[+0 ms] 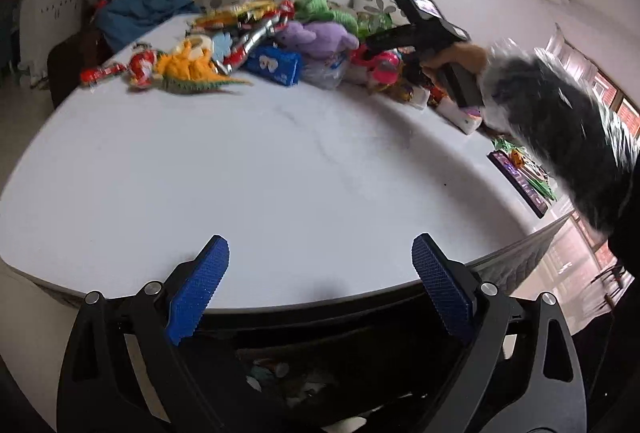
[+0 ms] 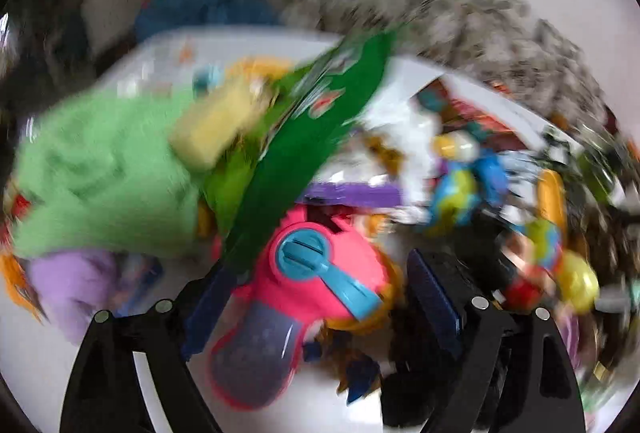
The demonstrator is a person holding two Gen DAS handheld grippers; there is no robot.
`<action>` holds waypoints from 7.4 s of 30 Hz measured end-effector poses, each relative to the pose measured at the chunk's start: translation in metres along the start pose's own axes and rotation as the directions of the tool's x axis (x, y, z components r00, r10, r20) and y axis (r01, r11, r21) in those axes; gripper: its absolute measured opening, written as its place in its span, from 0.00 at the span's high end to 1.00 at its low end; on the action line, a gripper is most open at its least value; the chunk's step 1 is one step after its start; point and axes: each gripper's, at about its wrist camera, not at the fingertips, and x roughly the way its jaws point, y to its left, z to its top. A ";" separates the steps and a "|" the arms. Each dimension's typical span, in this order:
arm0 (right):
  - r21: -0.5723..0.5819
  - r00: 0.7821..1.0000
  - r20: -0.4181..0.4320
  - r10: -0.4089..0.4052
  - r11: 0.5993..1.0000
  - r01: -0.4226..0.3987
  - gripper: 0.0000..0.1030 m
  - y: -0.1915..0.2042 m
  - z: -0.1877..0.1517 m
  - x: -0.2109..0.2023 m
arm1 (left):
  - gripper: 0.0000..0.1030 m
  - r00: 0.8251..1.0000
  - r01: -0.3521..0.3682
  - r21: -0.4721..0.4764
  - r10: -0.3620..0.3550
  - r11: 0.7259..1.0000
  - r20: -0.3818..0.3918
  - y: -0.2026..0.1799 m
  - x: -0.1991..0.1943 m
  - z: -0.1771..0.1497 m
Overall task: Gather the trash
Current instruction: 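Grasp the pink toy gun with the right tool, then grasp the green fuzzy cloth with the left tool and lift it, then carry the pink gun and green cloth down into the box and release, then raise both open tools back toward the table pile, then grasp the purple plush toy with the left tool while the right tool grasps the black plastic bag, then lower the purple plush and black bag into the cardboard box and release, then grasp the purple plastic toy with the right tool while the left tool grasps the clear plastic box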
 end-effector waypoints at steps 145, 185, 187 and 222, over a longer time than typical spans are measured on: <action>-0.008 0.915 0.174 0.363 0.930 -0.367 0.54 0.121 -0.360 -0.197 | 0.46 0.986 -0.163 0.225 0.163 0.961 0.021 -0.063 0.091 0.130; -0.139 0.915 -0.068 0.399 0.904 -0.404 0.30 0.112 -0.389 -0.154 | 0.29 0.799 -0.143 0.395 0.341 0.908 -0.496 -0.066 0.090 -0.136; -0.160 0.927 0.044 0.372 0.919 -0.361 0.25 0.089 -0.356 -0.192 | 0.28 0.848 -0.118 0.352 0.279 0.928 -0.451 -0.070 0.062 -0.113; 0.006 0.946 0.321 0.055 0.998 -0.060 0.87 -0.084 -0.197 -0.177 | 0.12 0.994 -0.103 0.214 0.110 0.971 -0.022 -0.100 0.115 0.138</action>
